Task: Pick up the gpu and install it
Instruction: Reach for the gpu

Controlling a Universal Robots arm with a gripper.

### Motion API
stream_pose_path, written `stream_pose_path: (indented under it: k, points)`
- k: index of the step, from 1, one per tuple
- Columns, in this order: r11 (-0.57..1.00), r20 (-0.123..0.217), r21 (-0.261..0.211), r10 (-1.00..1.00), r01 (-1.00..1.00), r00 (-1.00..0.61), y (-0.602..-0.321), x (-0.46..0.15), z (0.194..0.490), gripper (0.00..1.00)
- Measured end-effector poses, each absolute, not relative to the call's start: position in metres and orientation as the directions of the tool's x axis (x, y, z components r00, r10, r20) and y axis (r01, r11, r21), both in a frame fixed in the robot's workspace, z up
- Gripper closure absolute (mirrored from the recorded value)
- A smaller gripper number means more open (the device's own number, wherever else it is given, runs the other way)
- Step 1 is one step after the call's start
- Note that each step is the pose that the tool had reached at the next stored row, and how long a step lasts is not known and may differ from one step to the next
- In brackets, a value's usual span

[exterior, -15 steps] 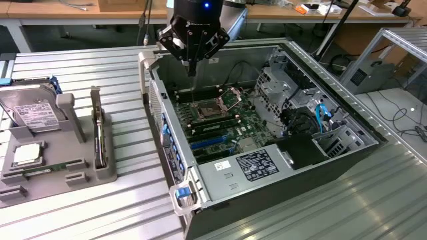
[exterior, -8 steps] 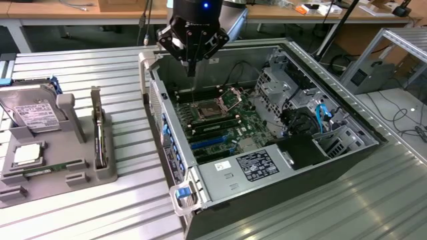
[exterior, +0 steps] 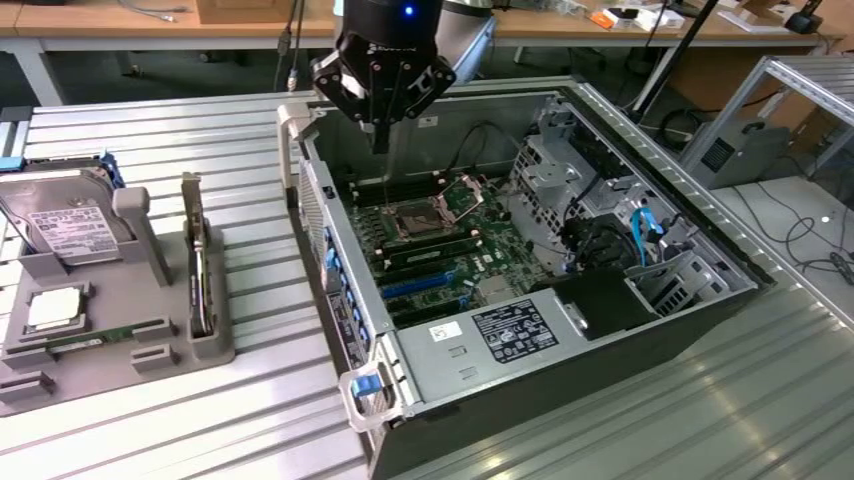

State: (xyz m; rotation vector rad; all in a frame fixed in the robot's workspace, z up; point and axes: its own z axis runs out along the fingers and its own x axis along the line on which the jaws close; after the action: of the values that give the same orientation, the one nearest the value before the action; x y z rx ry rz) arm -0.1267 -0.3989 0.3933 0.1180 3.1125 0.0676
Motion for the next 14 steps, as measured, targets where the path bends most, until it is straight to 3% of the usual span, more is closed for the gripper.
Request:
stream_pose_path:
  k: [14]
  points:
    - [0.996,-0.024,0.044,0.076,0.075,-0.997,-0.3989,-0.1324,0.3933,0.89]
